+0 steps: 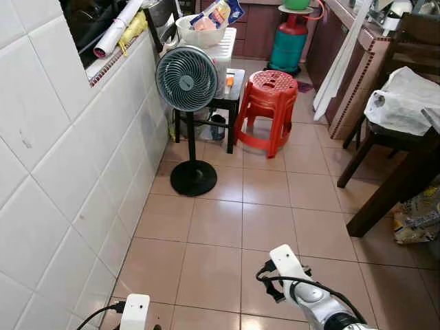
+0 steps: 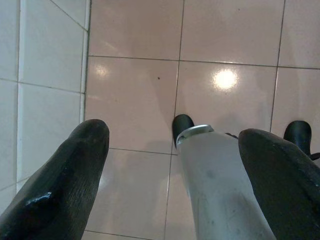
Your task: Setting the table
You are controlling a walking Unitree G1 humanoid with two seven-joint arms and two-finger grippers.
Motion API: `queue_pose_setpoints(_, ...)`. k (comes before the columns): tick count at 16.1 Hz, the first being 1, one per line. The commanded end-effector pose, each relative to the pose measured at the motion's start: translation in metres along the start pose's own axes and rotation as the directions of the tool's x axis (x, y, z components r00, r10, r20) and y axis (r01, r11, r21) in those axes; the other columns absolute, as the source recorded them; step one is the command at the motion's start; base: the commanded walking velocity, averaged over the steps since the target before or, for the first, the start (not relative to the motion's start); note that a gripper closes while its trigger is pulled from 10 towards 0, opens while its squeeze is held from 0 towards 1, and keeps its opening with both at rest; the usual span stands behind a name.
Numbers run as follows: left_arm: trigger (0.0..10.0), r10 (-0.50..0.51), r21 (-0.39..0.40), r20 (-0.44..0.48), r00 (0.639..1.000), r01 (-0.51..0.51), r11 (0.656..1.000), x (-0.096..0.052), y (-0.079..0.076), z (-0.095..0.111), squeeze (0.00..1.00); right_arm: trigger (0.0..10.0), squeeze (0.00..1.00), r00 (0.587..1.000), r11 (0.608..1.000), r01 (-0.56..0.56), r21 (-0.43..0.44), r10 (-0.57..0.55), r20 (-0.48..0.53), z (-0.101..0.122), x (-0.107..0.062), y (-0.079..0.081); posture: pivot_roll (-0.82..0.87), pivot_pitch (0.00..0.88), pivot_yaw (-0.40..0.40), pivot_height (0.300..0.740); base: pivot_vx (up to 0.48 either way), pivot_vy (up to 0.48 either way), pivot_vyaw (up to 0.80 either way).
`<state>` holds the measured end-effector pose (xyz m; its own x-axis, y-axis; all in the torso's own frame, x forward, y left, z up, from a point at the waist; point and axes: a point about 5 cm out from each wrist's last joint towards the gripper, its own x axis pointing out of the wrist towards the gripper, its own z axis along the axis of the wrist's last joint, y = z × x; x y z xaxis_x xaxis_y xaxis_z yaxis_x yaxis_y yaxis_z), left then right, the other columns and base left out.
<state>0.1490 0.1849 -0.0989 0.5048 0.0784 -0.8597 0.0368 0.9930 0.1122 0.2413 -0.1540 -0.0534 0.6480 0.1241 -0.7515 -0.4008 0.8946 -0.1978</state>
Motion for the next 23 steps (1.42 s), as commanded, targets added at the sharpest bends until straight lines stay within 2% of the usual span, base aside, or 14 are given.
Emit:
queue_pose_setpoints(1,10.0,-0.005,0.018,-0.003,1.000,0.005,1.000,0.000,0.002,-0.001,0.00,10.0,0.00,1.000,1.000,-0.001,0.007,0.001,-0.029,-0.007,-0.001,0.002,0.01,0.000,-0.012,0.740,0.000,0.000,0.00)
queue_pose_setpoints(4,10.0,-0.008,0.038,-0.009,1.000,0.008,0.999,-0.001,0.004,-0.003,0.00,10.0,0.00,0.999,1.000,0.000,0.011,0.001,-0.048,-0.020,-0.004,0.003,0.01,0.000,0.006,0.740,0.000,0.000,0.00)
queue_pose_setpoints(8,10.0,-0.014,0.059,-0.010,1.000,0.015,0.998,-0.001,0.003,-0.003,0.00,10.0,0.00,0.999,1.000,-0.004,0.002,0.005,-0.041,-0.018,-0.003,0.003,0.02,0.000,0.014,0.740,0.000,0.194,0.00)
queue_pose_setpoints(14,10.0,-0.019,0.070,-0.010,1.000,0.019,0.997,0.000,0.004,-0.002,0.00,10.0,0.00,1.000,1.000,-0.008,-0.007,0.008,-0.022,-0.011,-0.002,0.000,0.02,0.000,0.017,0.740,0.294,0.328,0.00)
queue_pose_setpoints(23,10.0,-0.023,0.116,-0.014,1.000,0.025,0.993,0.000,0.006,-0.002,0.00,10.0,0.00,0.999,1.000,-0.008,0.006,0.008,-0.033,-0.019,-0.003,0.007,0.01,0.000,0.029,0.740,0.324,0.353,0.00)
